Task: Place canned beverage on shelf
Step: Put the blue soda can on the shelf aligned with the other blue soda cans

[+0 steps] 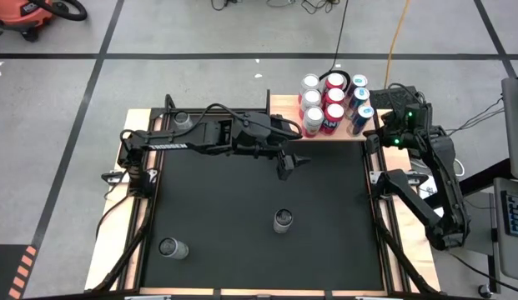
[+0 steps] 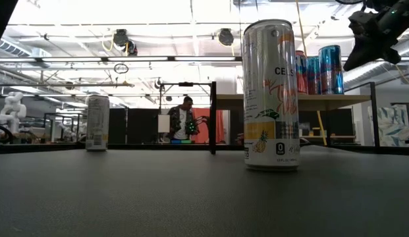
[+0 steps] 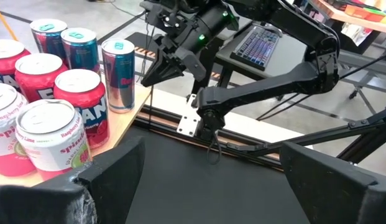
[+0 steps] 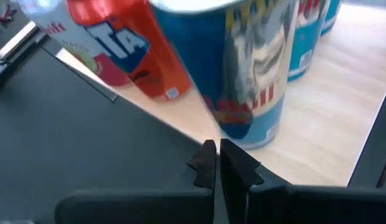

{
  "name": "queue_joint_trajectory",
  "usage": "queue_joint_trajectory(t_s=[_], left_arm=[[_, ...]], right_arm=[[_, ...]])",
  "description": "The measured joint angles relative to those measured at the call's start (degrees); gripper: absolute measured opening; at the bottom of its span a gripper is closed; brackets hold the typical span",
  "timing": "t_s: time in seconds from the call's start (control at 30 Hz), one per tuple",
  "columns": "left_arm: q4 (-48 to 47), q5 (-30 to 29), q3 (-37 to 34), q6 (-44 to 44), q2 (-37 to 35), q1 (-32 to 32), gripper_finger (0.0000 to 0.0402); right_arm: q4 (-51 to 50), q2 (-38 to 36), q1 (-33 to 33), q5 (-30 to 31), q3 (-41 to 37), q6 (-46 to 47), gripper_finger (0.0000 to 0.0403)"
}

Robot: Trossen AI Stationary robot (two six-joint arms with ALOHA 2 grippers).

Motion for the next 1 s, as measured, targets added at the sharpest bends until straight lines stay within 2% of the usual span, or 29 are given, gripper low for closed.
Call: queue_joint_trajectory(t_s=[0.63, 1.0], left_arm=[[0.0, 0.0, 0.0, 0.0, 0.0, 1.4, 0.0375], [0.0, -0.6, 0.0, -0.1, 0.0, 1.4, 0.0375]], right_arm=[[6.4, 3.9, 0.0, -0.1, 0.0, 0.2, 0.0], [5.9, 2.7, 0.0, -6.4, 0.0, 1.7, 0.0]])
